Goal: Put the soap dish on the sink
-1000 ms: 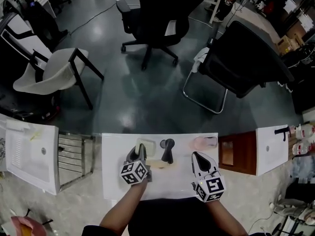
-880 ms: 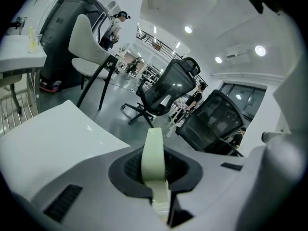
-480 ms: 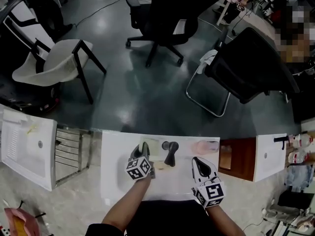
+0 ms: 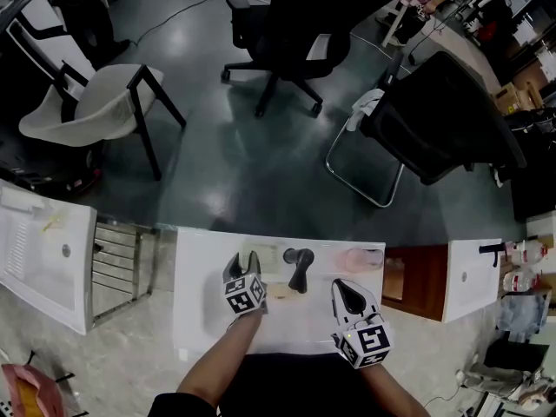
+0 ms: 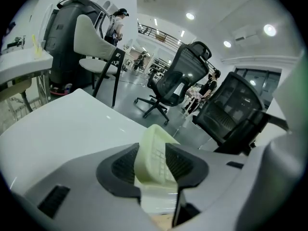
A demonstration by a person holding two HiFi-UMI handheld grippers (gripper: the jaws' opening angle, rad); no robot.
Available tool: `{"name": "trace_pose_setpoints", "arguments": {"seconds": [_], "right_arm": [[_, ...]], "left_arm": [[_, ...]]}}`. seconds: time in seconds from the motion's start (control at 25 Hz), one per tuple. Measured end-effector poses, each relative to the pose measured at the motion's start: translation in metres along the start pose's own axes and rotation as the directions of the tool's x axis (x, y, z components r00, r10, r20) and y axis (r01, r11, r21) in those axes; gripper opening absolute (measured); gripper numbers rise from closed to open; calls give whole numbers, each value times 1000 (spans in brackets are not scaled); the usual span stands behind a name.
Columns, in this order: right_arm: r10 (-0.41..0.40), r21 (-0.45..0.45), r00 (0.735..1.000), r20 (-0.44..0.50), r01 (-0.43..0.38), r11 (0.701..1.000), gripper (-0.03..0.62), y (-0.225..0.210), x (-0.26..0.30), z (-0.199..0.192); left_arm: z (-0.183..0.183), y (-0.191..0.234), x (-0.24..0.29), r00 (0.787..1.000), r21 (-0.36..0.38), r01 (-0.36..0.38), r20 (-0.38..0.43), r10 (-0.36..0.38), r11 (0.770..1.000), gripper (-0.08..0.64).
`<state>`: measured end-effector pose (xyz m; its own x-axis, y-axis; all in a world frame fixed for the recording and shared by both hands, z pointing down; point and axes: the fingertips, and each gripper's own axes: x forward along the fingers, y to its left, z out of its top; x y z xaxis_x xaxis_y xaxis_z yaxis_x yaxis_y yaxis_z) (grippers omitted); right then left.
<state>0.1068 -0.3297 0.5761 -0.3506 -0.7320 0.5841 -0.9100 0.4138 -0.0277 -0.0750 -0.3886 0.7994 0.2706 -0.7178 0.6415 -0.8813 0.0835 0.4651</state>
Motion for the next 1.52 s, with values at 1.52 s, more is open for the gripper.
{"name": "trace_pose_setpoints", "arguments": {"seconds": [1.52], "right_arm": [[66,55,982,179,-77,995,-2,-22,-101,-19]], "left_arm": [[47,-67,-182,951,233,-66,308,-9,970,236]]}}
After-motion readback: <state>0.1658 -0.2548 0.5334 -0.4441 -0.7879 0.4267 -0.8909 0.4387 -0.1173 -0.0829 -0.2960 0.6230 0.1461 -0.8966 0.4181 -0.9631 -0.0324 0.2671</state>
